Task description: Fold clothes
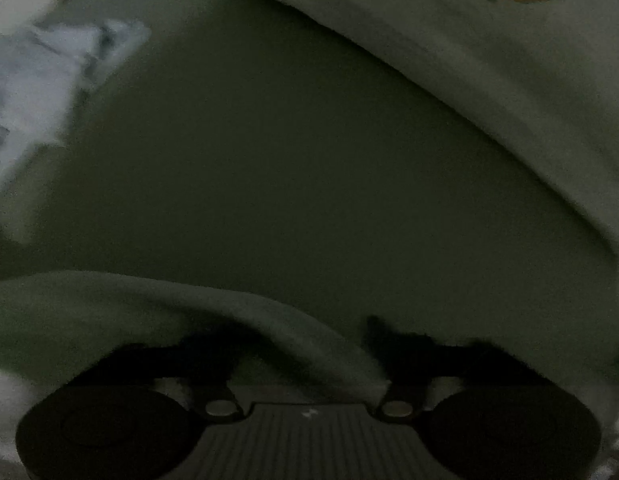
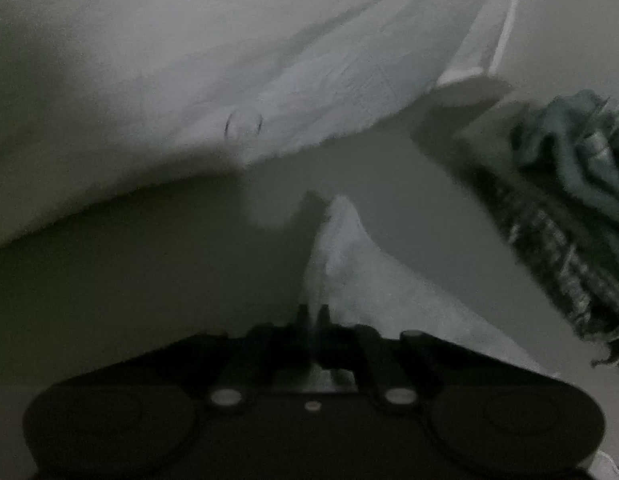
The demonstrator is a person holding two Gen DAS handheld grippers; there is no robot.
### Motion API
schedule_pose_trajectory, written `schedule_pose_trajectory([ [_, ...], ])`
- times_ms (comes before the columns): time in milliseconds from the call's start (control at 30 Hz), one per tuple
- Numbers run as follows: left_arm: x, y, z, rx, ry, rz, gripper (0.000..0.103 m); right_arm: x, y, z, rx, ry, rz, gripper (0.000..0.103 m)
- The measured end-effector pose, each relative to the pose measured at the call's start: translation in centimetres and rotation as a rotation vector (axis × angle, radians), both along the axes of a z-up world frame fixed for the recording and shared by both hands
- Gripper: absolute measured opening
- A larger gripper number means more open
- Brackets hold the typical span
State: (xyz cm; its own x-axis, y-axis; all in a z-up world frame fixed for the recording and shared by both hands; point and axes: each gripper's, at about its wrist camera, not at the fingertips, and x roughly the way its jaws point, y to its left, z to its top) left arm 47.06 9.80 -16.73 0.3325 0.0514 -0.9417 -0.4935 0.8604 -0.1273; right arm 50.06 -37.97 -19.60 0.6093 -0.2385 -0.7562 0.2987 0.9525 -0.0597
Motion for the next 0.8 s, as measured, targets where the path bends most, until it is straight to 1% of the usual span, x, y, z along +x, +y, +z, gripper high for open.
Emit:
schedule_pose_trajectory([
  [33,0.1,0.3,0.0,0.012,0.0,0.022,0.0,-0.2,-0.2,1.2,-0.001,-0.043,-0.005,0.002],
  [100,-0.2,1.7,0.4,-0.038,-0.046,0.097,0.0,-0.6,-0.6,4.2,0.01,-0.136,-0.004,0.002],
  [133,-0.4,2.2,1.0,-0.047,-0.081,0.124,0.0,-1.0,-1.1,6.1,0.038,-0.198,0.007,0.002],
  [200,-0.4,2.6,3.5,0.002,-0.164,0.125,0.0,-2.2,-2.0,9.9,0.076,-0.319,0.025,0.002],
  [267,-0.7,3.0,6.6,0.057,-0.256,0.139,0.0,-4.0,-3.0,13.9,0.104,-0.455,0.041,0.002],
  [333,-1.4,3.8,8.9,0.063,-0.33,0.176,0.0,-6.4,-4.0,16.7,0.127,-0.568,0.046,0.002],
  [367,-1.6,4.4,9.7,0.056,-0.358,0.195,0.0,-7.3,-4.3,17.0,0.128,-0.581,0.031,0.002],
  [400,-1.6,4.6,10.0,0.058,-0.367,0.199,0.0,-8.3,-4.7,17.4,0.129,-0.594,0.017,0.002],
  [433,-1.3,4.5,9.9,0.072,-0.357,0.187,0.001,-9.2,-5.0,17.6,0.131,-0.603,0.001,0.003],
  [467,-1.0,4.5,9.5,0.092,-0.342,0.172,0.001,-9.5,-5.4,16.4,0.144,-0.555,-0.028,0.004],
  [500,-0.3,4.5,8.4,0.114,-0.316,0.143,0.001,-9.8,-5.8,15.1,0.157,-0.506,-0.057,0.004],
  [533,0.2,4.3,7.2,0.129,-0.282,0.105,0.005,-10.0,-6.2,13.8,0.171,-0.456,-0.086,0.009],
  [567,0.6,3.7,5.8,0.145,-0.238,0.075,0.005,-9.8,-6.6,11.8,0.189,-0.382,-0.116,0.011],
  [600,1.0,3.3,4.5,0.156,-0.194,0.046,0.006,-10.0,-6.6,11.0,0.186,-0.356,-0.124,0.013],
  [633,1.2,3.1,3.5,0.155,-0.157,0.022,0.011,-10.2,-6.6,10.2,0.183,-0.331,-0.131,0.02],
  [667,1.3,2.8,2.6,0.15,-0.126,0.008,0.016,-10.3,-6.6,9.4,0.18,-0.306,-0.139,0.022],
  [700,1.3,2.5,1.8,0.145,-0.096,-0.005,0.023,-10.5,-6.6,8.6,0.177,-0.28,-0.146,0.024],
  [733,1.3,2.1,1.3,0.141,-0.08,-0.02,0.033,-10.7,-6.6,7.8,0.173,-0.255,-0.154,0.025],
  [767,1.0,1.8,1.3,0.138,-0.088,-0.035,0.039,-10.8,-6.6,7.0,0.17,-0.23,-0.161,0.027],
  [800,0.6,1.4,1.5,0.139,-0.099,-0.054,0.051,-11.0,-6.6,6.2,0.167,-0.204,-0.168,0.038],
])
